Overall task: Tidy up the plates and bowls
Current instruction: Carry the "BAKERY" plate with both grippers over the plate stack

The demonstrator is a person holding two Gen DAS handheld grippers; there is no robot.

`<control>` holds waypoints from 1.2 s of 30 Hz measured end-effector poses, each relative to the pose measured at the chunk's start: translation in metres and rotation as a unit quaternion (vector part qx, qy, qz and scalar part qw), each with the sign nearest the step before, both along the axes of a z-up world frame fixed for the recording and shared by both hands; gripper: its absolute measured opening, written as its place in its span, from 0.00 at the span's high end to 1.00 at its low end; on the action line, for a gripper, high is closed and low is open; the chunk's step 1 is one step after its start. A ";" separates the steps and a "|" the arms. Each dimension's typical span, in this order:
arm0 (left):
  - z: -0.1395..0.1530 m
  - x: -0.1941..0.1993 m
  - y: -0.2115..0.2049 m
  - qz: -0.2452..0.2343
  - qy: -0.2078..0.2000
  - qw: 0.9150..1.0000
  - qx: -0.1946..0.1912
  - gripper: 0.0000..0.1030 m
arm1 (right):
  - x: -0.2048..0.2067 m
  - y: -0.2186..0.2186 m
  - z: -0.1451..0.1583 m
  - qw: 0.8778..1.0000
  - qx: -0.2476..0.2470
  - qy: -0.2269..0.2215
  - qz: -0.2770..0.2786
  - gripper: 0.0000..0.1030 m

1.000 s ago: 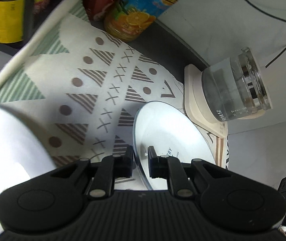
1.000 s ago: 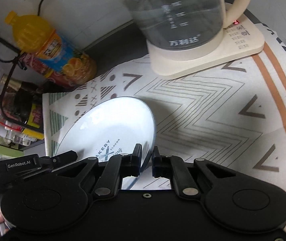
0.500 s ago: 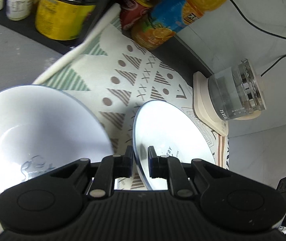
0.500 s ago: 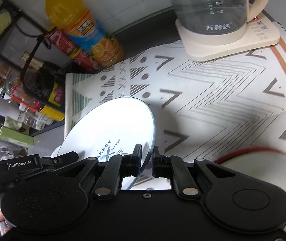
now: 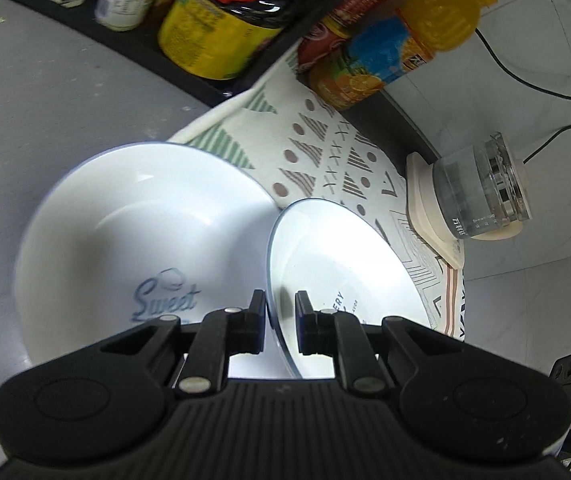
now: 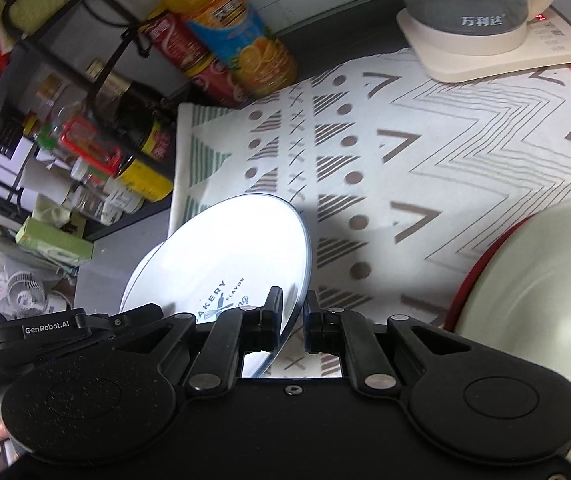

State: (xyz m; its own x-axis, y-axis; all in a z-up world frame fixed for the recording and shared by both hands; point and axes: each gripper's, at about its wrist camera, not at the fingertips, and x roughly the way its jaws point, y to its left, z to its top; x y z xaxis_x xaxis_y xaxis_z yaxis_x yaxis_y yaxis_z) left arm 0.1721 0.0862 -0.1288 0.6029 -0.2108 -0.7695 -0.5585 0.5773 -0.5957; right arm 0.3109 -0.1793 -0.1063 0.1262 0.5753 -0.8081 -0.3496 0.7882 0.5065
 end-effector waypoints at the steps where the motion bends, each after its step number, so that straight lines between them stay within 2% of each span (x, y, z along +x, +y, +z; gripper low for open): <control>1: -0.001 -0.004 0.001 0.002 0.000 1.000 -0.001 0.88 | -0.003 0.002 0.000 1.000 0.000 0.000 0.001 0.90; 17: -0.014 -0.050 0.024 0.031 0.010 0.999 -0.007 0.88 | -0.033 0.036 0.001 0.999 -0.010 -0.013 0.048 0.90; 27: -0.025 -0.063 0.028 0.037 0.019 0.999 -0.014 0.88 | -0.046 0.053 0.005 0.995 -0.034 -0.054 0.073 0.90; 36: -0.035 -0.066 0.028 0.033 0.029 0.999 -0.018 0.88 | -0.049 0.057 0.002 0.994 -0.045 -0.060 0.074 0.90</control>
State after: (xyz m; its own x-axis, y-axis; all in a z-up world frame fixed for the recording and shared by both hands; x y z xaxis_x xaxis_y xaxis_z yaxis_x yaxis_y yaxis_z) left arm 0.1063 0.1145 -0.1636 0.5713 -0.2003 -0.7959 -0.6289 0.5163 -0.5814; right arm 0.2616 -0.1222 -0.1042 0.1434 0.5216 -0.8410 -0.5195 0.7630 0.3846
